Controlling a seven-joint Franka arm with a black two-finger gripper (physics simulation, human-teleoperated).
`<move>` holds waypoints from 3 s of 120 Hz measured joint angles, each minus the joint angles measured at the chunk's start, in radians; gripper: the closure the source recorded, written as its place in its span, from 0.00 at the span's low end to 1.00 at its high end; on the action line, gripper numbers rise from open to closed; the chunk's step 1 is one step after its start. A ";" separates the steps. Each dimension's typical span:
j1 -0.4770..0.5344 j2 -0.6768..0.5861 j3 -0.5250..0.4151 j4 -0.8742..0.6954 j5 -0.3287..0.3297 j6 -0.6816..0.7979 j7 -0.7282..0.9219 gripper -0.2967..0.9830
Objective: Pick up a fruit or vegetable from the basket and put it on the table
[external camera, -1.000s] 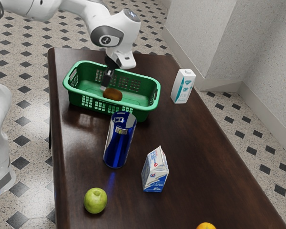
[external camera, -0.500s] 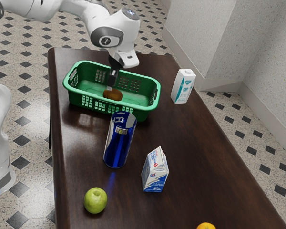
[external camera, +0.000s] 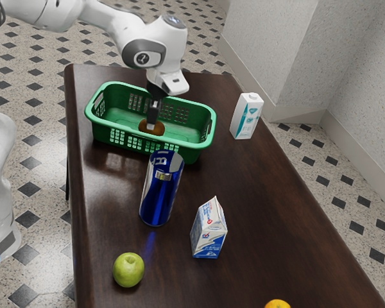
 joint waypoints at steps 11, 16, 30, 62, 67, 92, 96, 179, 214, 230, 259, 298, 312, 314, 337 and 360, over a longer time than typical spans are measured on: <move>0.001 0.001 0.000 -0.006 -0.002 0.001 -0.005 0.23; -0.003 0.000 0.013 -0.016 -0.003 0.001 -0.007 0.23; -0.031 0.000 0.058 -0.024 -0.003 0.003 -0.014 0.23; -0.035 0.001 0.069 -0.040 -0.003 0.018 -0.026 0.23; -0.034 0.001 0.070 -0.045 -0.002 0.023 -0.028 0.23; -0.034 0.000 0.071 -0.047 0.001 0.047 -0.035 0.23; -0.034 0.000 0.073 -0.046 0.003 0.051 -0.035 0.23; -0.034 0.004 0.078 -0.073 0.008 0.132 -0.049 0.23; -0.035 0.008 0.078 -0.079 0.006 0.166 -0.053 0.34; -0.035 0.007 0.078 -0.079 0.007 0.177 -0.057 0.50; -0.058 -0.023 0.075 -0.060 0.041 0.189 -0.070 0.60; -0.198 0.339 -0.013 0.689 0.148 0.151 -0.011 0.60; 0.106 0.584 -0.469 0.943 0.129 0.137 0.036 0.61; 0.130 0.608 -0.510 0.964 0.127 0.135 0.042 0.61; 0.196 0.707 -0.758 0.979 0.061 0.127 0.098 0.60; 0.200 0.778 -0.788 0.939 -0.082 0.125 0.140 0.61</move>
